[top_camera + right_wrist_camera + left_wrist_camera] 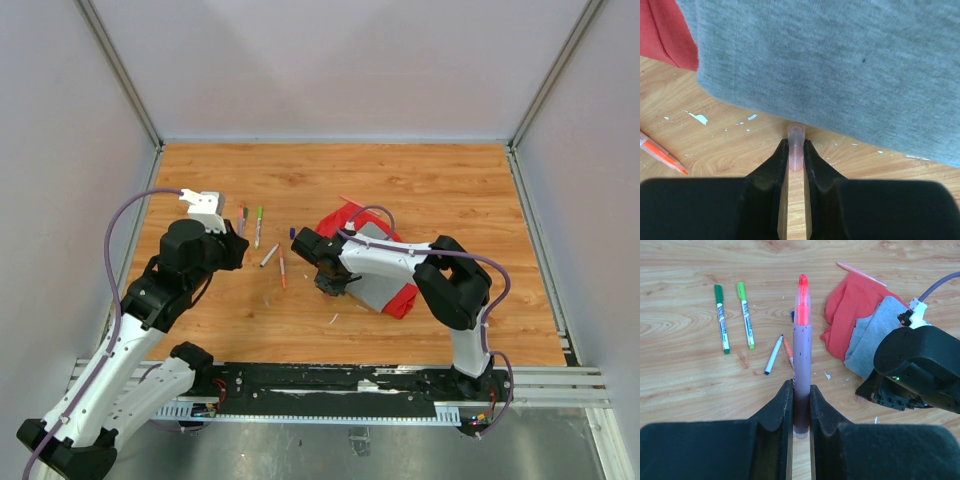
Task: Insert the pens into the pen caps
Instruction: Insert the pen cap onto the pen.
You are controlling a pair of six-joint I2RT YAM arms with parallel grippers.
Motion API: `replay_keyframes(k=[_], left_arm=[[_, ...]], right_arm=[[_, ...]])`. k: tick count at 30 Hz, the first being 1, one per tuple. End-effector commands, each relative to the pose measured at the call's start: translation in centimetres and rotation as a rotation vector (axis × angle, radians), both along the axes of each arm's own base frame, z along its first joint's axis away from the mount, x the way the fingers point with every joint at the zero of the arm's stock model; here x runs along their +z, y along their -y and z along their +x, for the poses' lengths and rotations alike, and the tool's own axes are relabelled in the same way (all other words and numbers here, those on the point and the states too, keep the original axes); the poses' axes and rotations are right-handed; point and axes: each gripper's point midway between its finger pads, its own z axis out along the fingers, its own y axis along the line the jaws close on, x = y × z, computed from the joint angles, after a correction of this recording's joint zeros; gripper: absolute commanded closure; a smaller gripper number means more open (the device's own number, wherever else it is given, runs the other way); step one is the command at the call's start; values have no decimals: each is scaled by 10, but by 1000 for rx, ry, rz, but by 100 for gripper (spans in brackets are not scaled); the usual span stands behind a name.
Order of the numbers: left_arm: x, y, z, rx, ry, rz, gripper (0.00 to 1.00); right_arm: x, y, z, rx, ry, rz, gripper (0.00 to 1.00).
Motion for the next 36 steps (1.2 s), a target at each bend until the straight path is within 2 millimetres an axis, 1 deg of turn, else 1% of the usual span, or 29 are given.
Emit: replay_keyframes(k=[1,4,5,11,15,17,20,22,26,31,33,36], left_arm=[[4,0,3,0,28,-3,100],[5,-2,3,6,33,-4,100],[5,-2,3,7,34,-4,99],[1,-1,5,3,26,-1,99],[-6,7,7,-30,-2,6,100],[-6,10,8,-43,-3,0,100],[-4,13,9,-54,5,-8,100],[-4,15,9,-62,4,-13,99],[-4,22,9,-78,-13,-52,99],[-8,43,5,-131,-18,-175,99],[-15,51,3,-136,-31,-199,100],[-26,66,-2,-144,-52,-190,100]], right_arm=[[6,13,6,57,29,-61,99],[16,9,6,136,75,-30,99],[24,6,7,168,103,-3,99],[55,-18,6,476,270,142,99],[78,-45,-9,726,407,344,99],[83,-50,-20,816,477,434,99],[90,-44,-29,886,550,476,99],[89,-36,-32,916,562,458,99],[95,-24,-35,978,586,431,99],[104,-13,-37,1075,618,378,99],[107,-9,-36,1085,630,366,99],[113,-1,-33,1075,648,351,99]])
